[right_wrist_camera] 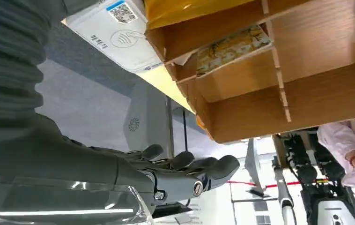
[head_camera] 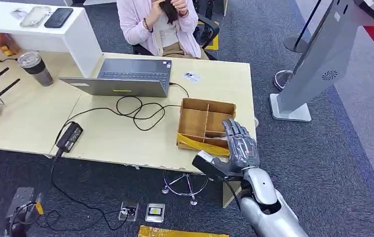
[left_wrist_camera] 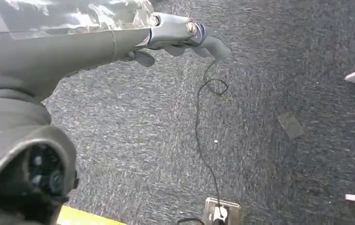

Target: Pass the card to the sensor for recognition and then transmit it.

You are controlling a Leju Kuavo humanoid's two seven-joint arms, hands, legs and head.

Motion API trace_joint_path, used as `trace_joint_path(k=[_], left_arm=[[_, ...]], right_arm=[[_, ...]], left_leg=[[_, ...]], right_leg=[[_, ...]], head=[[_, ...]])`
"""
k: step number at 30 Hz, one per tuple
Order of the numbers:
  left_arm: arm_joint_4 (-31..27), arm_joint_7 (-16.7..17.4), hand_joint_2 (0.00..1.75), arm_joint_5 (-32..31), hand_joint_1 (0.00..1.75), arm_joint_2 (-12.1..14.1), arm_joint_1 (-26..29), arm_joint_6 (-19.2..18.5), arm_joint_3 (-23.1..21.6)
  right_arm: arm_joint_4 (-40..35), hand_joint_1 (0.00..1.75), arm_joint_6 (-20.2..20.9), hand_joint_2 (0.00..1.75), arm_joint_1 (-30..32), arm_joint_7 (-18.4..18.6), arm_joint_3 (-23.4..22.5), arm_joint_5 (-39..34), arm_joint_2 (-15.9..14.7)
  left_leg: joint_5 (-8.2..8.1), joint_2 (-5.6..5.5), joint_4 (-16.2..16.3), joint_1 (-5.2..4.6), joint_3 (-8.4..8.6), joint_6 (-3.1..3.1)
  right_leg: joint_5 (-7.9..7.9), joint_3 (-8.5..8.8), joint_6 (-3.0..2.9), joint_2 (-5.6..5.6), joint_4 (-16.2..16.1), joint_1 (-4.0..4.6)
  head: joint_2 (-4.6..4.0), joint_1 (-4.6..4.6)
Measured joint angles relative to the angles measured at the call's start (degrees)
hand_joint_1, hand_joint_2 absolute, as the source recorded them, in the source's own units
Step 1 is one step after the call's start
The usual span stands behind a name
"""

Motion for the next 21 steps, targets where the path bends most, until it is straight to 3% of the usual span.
trace_joint_path(k=[10, 21], left_arm=[[-0.1, 0.4, 0.0, 0.2, 0.0, 0.0, -1.0, 0.1, -2.1], [-0.1, 0.8, 0.0, 0.9, 0.0, 0.0, -1.4, 0.7, -3.5]], right_arm=[[7.0, 0.0, -2.4, 1.75, -5.4, -1.4, -0.1, 2.1, 3.6], [16.0, 0.0, -5.3, 1.75, -7.2, -3.2, -0.3, 2.0, 6.0]], left_leg=[[0.01, 0.0, 0.0, 0.01, -0.01, -0.01], [0.0, -0.01, 0.0, 0.01, -0.01, -0.01]], right_leg=[[0.0, 0.01, 0.0, 0.0, 0.0, 0.0], [0.0, -0.01, 0.0, 0.0, 0.0, 0.01]], head=[[0.0, 0.02], [0.0, 0.0]])
